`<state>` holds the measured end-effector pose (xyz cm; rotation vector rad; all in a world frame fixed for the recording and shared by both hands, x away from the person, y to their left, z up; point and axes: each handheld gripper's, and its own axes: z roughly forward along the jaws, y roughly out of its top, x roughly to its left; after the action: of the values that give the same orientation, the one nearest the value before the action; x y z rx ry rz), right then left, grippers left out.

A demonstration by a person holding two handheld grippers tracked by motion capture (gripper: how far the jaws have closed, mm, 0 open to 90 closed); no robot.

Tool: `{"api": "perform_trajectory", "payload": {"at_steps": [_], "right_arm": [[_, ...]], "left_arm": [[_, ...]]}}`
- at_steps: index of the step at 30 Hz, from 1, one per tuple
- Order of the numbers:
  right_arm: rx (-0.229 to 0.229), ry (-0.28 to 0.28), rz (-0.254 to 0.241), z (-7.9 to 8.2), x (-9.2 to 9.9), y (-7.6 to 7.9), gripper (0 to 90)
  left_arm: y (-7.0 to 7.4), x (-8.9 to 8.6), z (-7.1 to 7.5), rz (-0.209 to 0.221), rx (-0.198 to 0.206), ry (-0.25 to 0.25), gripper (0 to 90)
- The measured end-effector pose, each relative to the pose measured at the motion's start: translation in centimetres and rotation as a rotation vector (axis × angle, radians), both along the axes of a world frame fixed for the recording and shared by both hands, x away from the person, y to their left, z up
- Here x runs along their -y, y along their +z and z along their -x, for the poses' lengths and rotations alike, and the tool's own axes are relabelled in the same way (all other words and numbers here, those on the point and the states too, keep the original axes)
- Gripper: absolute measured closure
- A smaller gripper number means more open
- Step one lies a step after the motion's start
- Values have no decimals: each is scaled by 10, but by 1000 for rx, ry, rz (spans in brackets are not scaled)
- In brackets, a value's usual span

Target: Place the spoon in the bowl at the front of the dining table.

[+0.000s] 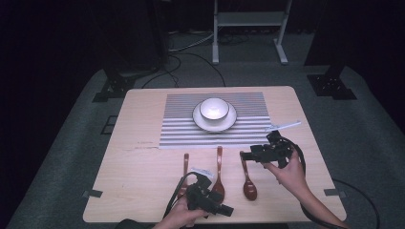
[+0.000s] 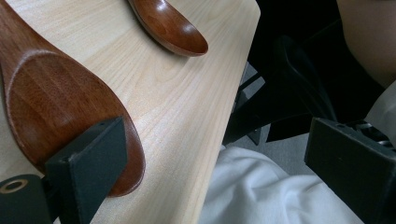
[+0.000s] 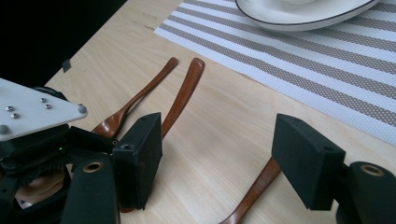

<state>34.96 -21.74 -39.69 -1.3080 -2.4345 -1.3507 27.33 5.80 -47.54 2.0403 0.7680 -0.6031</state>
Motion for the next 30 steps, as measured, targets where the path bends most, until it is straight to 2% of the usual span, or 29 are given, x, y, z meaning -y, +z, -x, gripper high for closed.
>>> {"api": "perform_trajectory", "payload": {"at_steps": [11, 30], "right_arm": [[-8, 43, 52, -13, -30, 1, 323], [-29, 72, 91, -28, -57, -5, 336]], "left_arm": [[0, 0, 0, 0, 1, 1, 47], [0, 0, 0, 0, 2, -1, 47]]}}
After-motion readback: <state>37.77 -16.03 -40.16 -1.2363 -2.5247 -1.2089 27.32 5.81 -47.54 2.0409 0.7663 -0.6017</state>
